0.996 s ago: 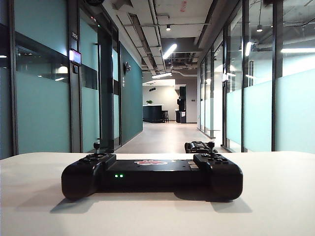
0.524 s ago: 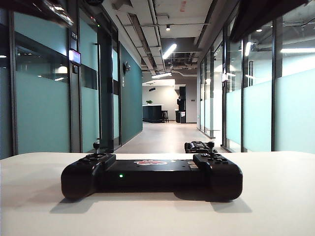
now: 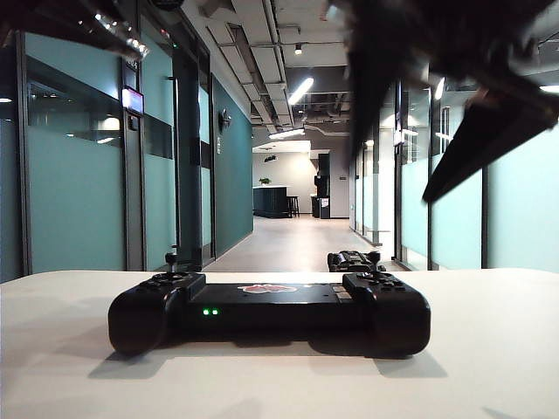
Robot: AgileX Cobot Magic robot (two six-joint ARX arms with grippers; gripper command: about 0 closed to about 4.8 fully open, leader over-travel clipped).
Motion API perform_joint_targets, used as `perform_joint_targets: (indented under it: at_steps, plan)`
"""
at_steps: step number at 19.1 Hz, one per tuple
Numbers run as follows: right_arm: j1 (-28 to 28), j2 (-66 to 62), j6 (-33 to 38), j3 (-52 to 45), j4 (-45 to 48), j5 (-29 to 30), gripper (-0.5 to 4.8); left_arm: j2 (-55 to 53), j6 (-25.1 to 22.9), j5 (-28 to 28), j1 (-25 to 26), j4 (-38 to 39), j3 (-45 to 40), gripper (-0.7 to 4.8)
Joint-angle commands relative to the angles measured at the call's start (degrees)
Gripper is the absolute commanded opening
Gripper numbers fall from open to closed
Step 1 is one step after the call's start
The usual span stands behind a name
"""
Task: Push the left joystick on the remote control sitting on the white table forward to make the robot dog walk in a straight line until it approaches the door.
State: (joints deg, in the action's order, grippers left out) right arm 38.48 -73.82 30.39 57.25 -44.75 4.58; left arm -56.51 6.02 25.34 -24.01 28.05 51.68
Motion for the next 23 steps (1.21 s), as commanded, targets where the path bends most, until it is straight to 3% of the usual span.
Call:
perform_joint_targets:
  at_steps: [1,12,23]
  plan:
    - [0.4,-2.9,0.0,0.3,0.0,-0.2,3.37,-0.2,-0.2,1.5,0.0,-1.9,0.3,-0.05]
    - [0.2,-12.3,-2.1,0.3,2.9,-6.6,3.34,-0.2,0.0,1.9,0.0,-1.9,0.3,-0.05]
    - [0.0,-18.4,-2.1,0.2,6.4,-5.9,3.33,-0.2,0.0,1.9,0.0,-1.9,0.3,-0.05]
